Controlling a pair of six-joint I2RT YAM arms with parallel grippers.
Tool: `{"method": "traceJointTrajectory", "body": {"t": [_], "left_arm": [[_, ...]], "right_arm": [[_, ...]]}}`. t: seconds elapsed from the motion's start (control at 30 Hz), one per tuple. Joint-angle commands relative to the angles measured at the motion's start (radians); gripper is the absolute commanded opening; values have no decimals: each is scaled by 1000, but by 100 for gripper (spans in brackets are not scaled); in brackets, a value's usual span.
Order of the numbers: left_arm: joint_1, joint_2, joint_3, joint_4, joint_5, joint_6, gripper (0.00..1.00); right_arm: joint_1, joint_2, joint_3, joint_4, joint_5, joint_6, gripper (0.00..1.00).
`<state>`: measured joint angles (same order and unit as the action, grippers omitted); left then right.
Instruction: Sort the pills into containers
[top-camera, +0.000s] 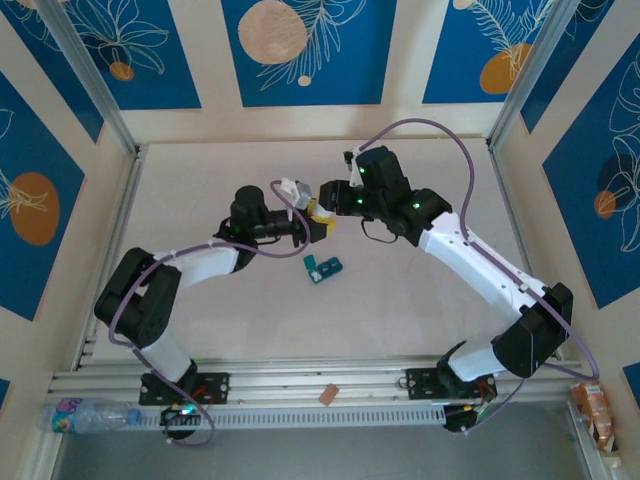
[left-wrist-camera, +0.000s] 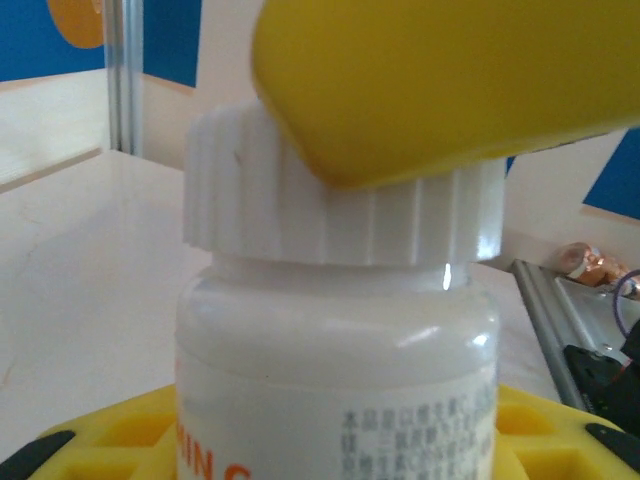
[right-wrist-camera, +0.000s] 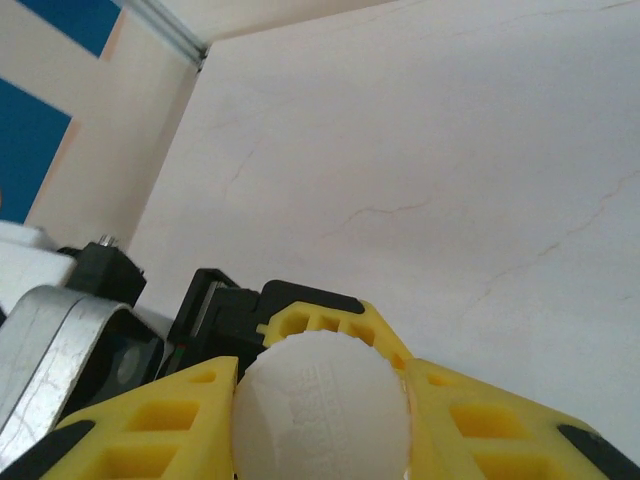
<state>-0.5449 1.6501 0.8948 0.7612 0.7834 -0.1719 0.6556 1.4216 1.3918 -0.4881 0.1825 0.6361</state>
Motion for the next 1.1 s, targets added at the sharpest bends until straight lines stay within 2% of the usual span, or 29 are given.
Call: {"method": "traceJointTrajectory", "body": {"t": [0.0,0.03,0.2,0.27,0.37,0.53,0.63,0.83,1.07], "left_arm": [[-10,-56,21,75,-79,43,0],[-9,-53,21,77,-79,41,0],[-9,-44,22,84,-60,31,0],[-10,-42,24,93,-44,22,0],[-9,-39,29,100,-15,9,0],[-10,-29,56,93,66,-22,0],[-10,-20,72,91,105,-50,0],[-10,-3,91,87,153,-82,0],[-10,3,91,89,162,-86,0]], "right_arm": [[15,12,-10,-78,-6,59,35],[1,9,5,-90,-24,45,38],[-64,-63,29,-79,-158,-42,67],[-77,-97,38,-99,-177,-92,71],[-117,-130,24,-101,-238,-170,72],[-215,-123,18,-87,-508,-376,72],[-215,-89,53,-128,-524,-453,73],[-211,-10,124,-159,-526,-477,73],[-203,26,155,-165,-521,-472,67]]}}
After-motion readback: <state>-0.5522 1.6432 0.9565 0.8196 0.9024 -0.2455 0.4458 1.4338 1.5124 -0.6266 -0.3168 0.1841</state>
